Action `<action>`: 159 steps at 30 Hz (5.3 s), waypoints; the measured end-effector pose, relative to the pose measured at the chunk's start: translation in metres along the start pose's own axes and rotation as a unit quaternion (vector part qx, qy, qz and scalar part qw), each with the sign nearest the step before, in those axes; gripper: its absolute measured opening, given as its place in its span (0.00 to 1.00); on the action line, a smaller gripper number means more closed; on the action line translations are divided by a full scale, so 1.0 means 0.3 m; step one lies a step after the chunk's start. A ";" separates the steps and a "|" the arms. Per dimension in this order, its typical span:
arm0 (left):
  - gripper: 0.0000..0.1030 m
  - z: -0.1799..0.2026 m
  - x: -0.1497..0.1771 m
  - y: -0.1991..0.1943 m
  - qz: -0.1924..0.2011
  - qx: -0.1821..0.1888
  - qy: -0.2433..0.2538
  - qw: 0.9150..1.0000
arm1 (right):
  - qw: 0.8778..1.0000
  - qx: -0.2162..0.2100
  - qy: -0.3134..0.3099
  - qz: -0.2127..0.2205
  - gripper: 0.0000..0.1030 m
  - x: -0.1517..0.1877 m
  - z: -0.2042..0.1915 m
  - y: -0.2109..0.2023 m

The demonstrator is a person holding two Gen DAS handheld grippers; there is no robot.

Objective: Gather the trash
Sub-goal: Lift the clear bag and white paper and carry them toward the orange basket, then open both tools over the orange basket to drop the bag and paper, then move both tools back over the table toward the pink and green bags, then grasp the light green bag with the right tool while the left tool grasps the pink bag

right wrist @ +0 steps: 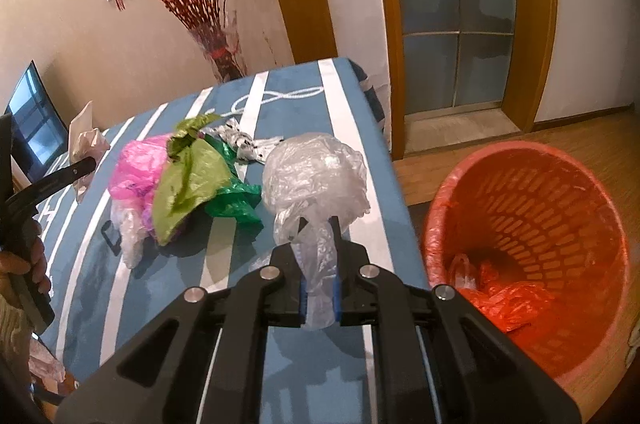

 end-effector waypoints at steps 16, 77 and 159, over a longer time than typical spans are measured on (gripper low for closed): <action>0.32 0.348 -0.018 -0.204 0.020 0.089 0.034 0.995 | 0.998 0.025 0.024 0.058 0.10 -0.034 0.145 -0.302; 0.62 1.139 0.336 0.021 -0.121 0.245 0.081 0.958 | 0.976 0.156 0.130 0.078 0.57 0.044 0.778 -0.251; 0.68 0.257 0.118 -0.026 -0.001 0.064 -0.004 0.998 | 0.999 -0.030 0.028 0.023 0.13 -0.111 -0.154 0.117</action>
Point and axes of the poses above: each gripper's, at about its wrist camera, not at the fingertips, and y roughly the way its jaws point, z to its right, x to its underside, the point moved 4 cm from there along y, roughly the way its jaws point, and after that the axes turned 12 degrees about z, right-handed, at the moved point
